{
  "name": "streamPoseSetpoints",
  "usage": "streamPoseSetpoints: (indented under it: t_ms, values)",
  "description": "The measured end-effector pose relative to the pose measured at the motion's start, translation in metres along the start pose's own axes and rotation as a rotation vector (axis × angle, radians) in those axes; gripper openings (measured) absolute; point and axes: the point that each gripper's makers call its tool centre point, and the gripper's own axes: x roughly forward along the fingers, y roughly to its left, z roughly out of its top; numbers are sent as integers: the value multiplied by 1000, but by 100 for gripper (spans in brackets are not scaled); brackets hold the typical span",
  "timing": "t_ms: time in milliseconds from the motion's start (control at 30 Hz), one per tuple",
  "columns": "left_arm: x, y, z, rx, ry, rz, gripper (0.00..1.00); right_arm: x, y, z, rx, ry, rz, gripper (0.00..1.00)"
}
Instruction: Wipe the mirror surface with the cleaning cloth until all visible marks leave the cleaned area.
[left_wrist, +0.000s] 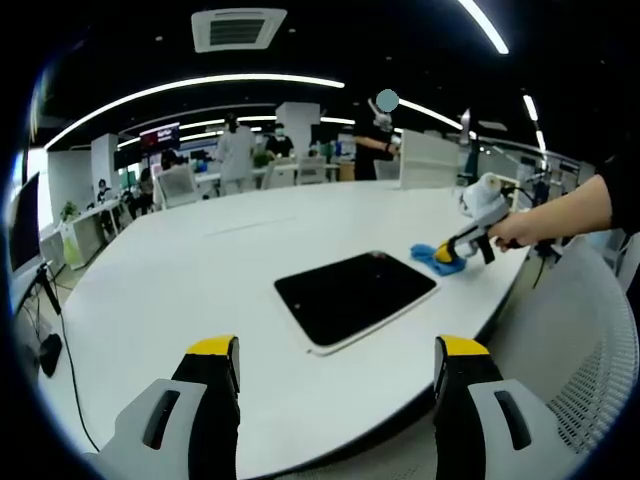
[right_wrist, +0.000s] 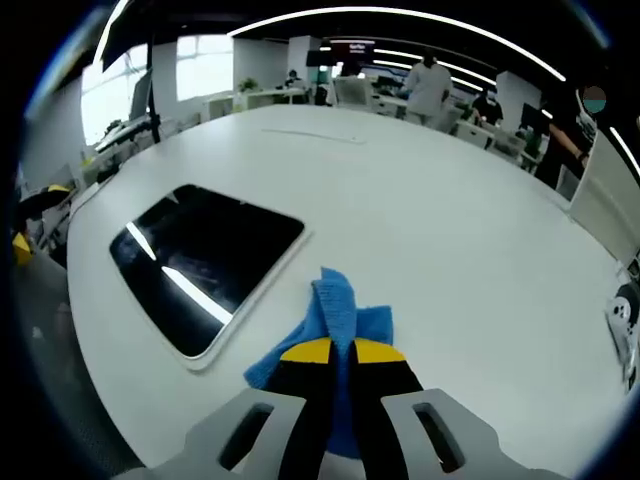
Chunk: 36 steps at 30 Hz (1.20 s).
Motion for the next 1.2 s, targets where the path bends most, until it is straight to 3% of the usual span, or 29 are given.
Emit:
streamPoseSetpoints:
  t_ms: [100,400,600,767,967,1200]
  values:
    - [0,-1,0,0,2,-2,79,0,0,0,-41,-5,0,1]
    - [0,0,-1,-1,4,0,79,-8,-1,13,-50,-58,-4,12]
    - [0,-1,0,-1,5,-5,79,-29,-1,29,-18,-121,-7,17]
    - [0,0,1,-1,-1,-2,79,-56,-1,34,-65,-150,-22,24]
    - [0,1,2,2,-11,7,82,-88,3,23,31,-174,12,47]
    - [0,0,3,3,-15,6,81,-125,19,5,-15,-194,0,69]
